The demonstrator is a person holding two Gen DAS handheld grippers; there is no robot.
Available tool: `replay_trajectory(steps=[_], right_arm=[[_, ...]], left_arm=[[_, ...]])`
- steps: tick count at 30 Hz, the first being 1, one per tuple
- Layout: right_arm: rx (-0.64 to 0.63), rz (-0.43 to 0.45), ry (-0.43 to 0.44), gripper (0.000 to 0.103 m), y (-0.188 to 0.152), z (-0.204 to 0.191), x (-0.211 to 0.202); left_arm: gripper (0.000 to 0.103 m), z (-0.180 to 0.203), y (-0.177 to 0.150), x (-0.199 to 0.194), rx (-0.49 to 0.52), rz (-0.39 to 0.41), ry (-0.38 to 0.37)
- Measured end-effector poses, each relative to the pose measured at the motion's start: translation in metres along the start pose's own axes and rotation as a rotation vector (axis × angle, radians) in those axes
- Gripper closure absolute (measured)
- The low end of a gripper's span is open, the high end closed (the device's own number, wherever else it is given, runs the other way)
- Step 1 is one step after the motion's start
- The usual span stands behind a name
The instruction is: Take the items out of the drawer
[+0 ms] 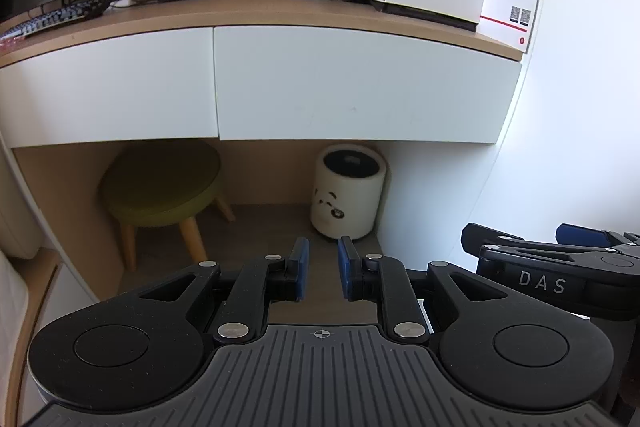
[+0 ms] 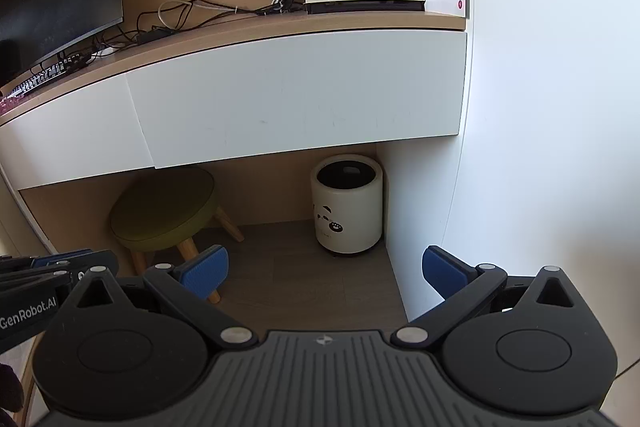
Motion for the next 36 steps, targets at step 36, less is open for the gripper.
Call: replay_trajectory(steps=[36], right_arm=[[-0.057, -0.009, -0.016, 0.0, 0.015, -0.01, 0.012]], left_arm=[[0.084, 0.008, 0.017, 0.007, 0.009, 0.023, -0.021]])
Point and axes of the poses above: each gripper's, at about its wrist camera, not at the fingertips, and x roughly the way its jaws point, z to its right, y to its top, the point moved 3 cm from there along x, roughly the way its jaws point, and after that the axes turned 14 degrees about y, right-handed, at the moved point
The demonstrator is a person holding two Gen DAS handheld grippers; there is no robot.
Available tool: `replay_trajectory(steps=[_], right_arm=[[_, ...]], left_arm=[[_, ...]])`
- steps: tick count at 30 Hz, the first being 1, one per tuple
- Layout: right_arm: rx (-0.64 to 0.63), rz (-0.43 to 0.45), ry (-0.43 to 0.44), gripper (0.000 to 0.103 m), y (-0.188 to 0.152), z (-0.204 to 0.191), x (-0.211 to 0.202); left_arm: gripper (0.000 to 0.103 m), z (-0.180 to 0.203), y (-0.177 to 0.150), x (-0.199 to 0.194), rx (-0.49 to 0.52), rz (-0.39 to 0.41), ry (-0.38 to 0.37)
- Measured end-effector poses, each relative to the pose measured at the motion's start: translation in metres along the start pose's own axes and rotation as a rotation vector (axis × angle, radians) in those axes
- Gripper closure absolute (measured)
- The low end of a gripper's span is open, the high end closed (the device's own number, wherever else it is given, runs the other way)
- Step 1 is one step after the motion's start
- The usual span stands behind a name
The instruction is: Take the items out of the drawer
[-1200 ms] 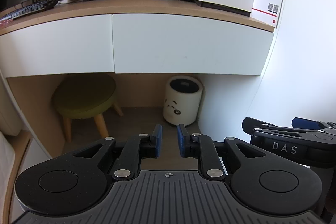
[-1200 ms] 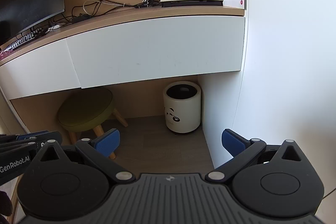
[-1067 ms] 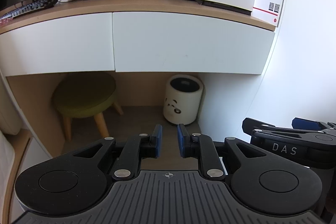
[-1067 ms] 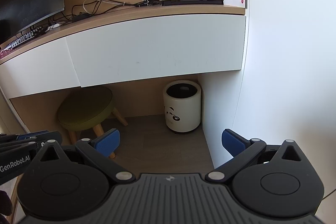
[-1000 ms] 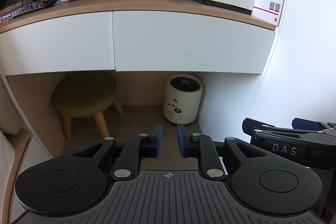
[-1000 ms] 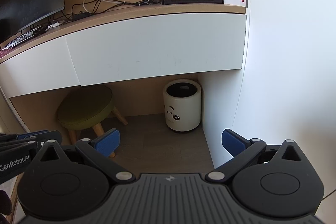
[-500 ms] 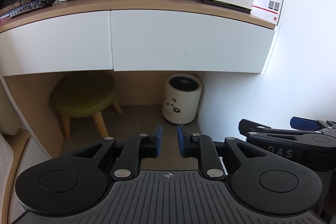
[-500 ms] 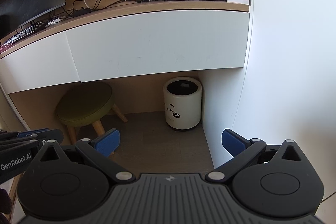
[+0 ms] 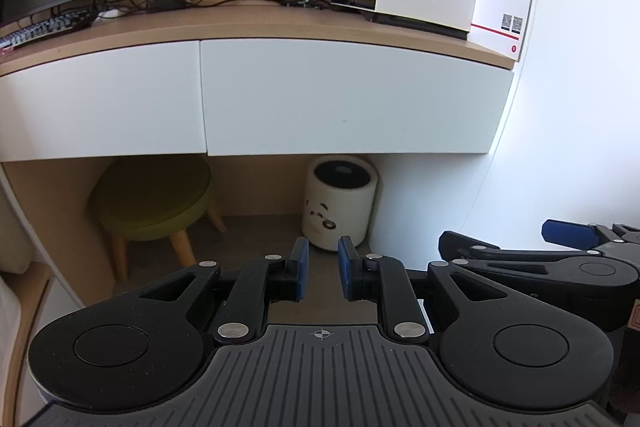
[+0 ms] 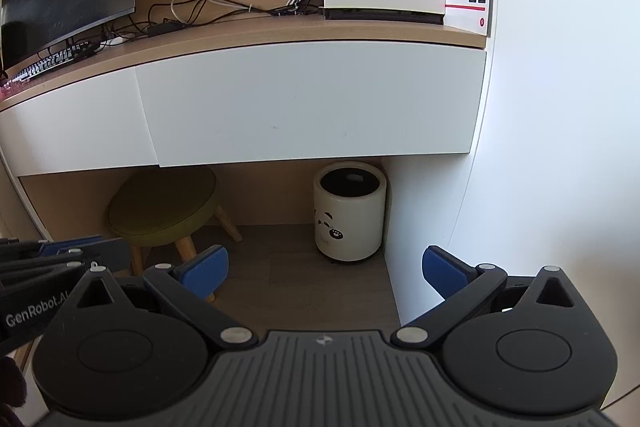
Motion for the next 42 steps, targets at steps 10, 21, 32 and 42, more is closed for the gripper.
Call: replay_trajectory(steps=[10, 21, 32, 42], right_arm=[[0.007, -0.013, -0.018, 0.0, 0.002, 0.004, 0.018], [0.002, -0.006, -0.055, 0.0, 0.027, 0.01, 0.053], [-0.035, -0.093, -0.072, 0.0, 0.033, 0.017, 0.116], [-0.047, -0.184, -0.072, 0.0, 0.017, 0.005, 0.162]], left_arm=[[0.084, -0.005, 0.001, 0.021, -0.009, -0.027, 0.001], [0.083, -0.021, 0.036, 0.066, -0.035, 0.002, -0.026], [0.084, -0.084, 0.102, 0.12, -0.156, 0.161, 0.077], [0.083, -0.109, 0.148, 0.148, -0.237, 0.219, 0.104]])
Point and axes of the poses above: each gripper's, at about its wrist camera, not at the fingertips, and x roughly the way its jaws point, z to its right, y to its top, the point moved 3 cm from there along x, roughly the way its jaws point, and after that the axes turned 14 degrees about y, right-handed, at the moved point
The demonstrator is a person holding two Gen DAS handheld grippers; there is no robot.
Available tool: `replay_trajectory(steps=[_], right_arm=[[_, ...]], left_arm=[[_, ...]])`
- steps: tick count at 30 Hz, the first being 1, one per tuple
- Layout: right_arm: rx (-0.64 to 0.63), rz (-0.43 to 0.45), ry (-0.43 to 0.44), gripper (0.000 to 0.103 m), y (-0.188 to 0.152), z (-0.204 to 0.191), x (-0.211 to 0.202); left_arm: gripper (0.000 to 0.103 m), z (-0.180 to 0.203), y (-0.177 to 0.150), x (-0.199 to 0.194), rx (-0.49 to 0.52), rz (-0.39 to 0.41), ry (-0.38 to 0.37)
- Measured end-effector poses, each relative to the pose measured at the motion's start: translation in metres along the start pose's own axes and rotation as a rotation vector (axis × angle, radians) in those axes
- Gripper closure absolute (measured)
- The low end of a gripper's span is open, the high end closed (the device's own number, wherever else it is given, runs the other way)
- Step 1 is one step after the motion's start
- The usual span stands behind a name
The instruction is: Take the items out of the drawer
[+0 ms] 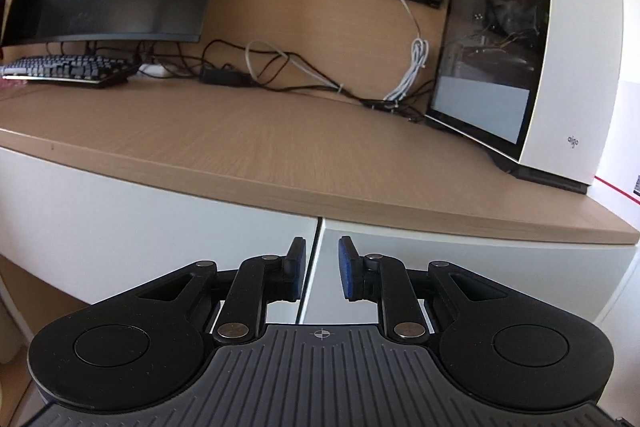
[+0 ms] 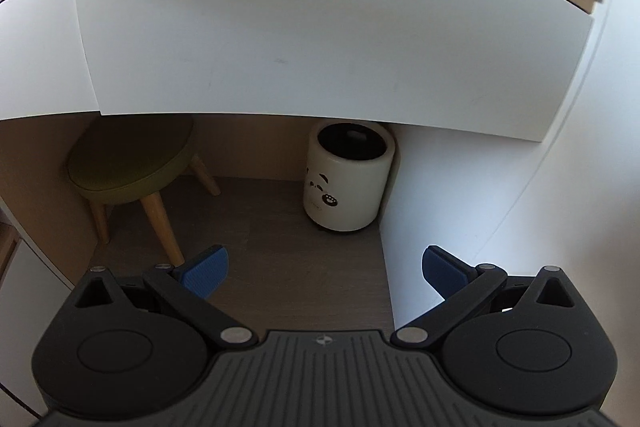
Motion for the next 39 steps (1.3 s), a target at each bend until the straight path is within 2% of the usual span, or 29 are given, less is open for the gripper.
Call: replay_trajectory(steps=[6, 13, 16, 19, 22, 28, 33, 34, 39], right_arm=[[-0.018, 0.005, 0.005, 0.0, 0.011, -0.002, 0.009], [0.005, -0.004, 0.014, 0.0, 0.012, 0.005, 0.013], [-0.022, 0.054, 0.038, 0.0, 0.025, 0.004, -0.004], [-0.072, 0.157, 0.036, 0.0, 0.056, 0.002, -0.033], [-0.097, 0.205, 0.043, 0.0, 0.089, 0.004, -0.051], [-0.059, 0.219, 0.076, 0.0, 0.123, 0.017, -0.067], [-0.105, 0.214, 0.04, 0.0, 0.13, 0.02, -0.066], [-0.108, 0.212, 0.041, 0.0, 0.13, 0.02, -0.066], [-0.124, 0.206, 0.032, 0.0, 0.13, 0.018, -0.065]], left_arm=[[0.083, -0.003, 0.008, 0.008, -0.062, -0.009, -0.032], [0.083, 0.002, 0.011, 0.012, -0.053, -0.022, -0.029], [0.083, 0.002, 0.011, 0.013, -0.057, -0.032, -0.034], [0.083, -0.001, 0.012, 0.015, -0.082, -0.054, -0.043], [0.082, -0.001, 0.014, 0.016, -0.088, -0.071, -0.045], [0.063, -0.009, 0.017, 0.022, -0.09, -0.113, -0.049], [0.067, -0.011, 0.02, 0.028, -0.105, -0.166, -0.108], [0.063, -0.009, 0.019, 0.029, -0.108, -0.183, -0.138], [0.06, -0.006, 0.017, 0.029, -0.098, -0.176, -0.15]])
Point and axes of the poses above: each gripper's, at about its wrist camera, not at the fingertips, and x roughly the way its jaws point, z to its right, y to its top, the point moved 3 cm from there along x, roughly the way its jaws point, and after that the axes turned 14 degrees about y, right-handed, at the moved point
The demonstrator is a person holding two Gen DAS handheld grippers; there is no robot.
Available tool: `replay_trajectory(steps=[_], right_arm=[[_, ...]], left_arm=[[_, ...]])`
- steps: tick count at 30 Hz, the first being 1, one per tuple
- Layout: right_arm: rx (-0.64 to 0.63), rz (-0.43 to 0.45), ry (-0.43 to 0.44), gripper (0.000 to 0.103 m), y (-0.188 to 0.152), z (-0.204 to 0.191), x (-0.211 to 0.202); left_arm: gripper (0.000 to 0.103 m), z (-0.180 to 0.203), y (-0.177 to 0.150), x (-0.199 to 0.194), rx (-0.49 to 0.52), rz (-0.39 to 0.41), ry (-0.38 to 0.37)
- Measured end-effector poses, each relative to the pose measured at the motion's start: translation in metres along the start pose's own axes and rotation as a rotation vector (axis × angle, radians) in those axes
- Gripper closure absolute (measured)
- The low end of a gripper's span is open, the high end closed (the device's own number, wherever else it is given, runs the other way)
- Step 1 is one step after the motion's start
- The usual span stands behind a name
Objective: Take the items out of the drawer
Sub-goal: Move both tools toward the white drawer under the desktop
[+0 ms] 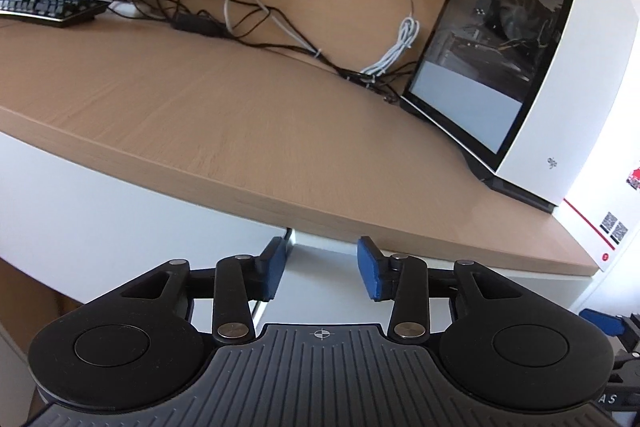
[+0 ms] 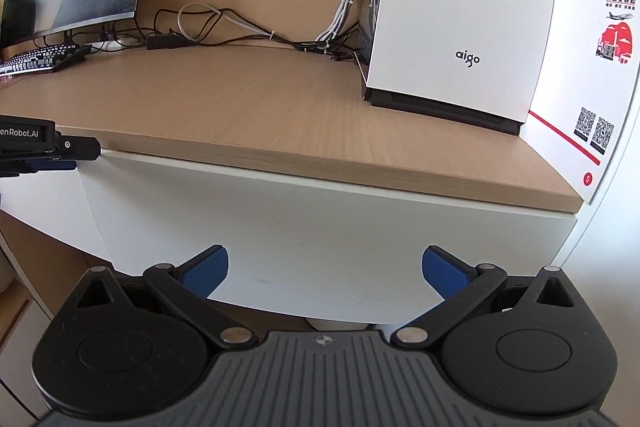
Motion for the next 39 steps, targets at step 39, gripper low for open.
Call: replay_trajectory(steps=[39], right_arm=[[0.064, 0.114, -0.07, 0.0, 0.039, -0.013, 0.06]], left_arm=[[0.066, -0.005, 0.002, 0.001, -0.022, -0.009, -0.019]])
Point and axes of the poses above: each gripper's, at about its wrist camera, not at the fingertips, and x roughly the way its jaws point, z to its right, y to its top, the point moved 3 cm from there along x, roughly the way its jaws point, and after that the axes turned 14 degrees about y, right-handed, at the moved point
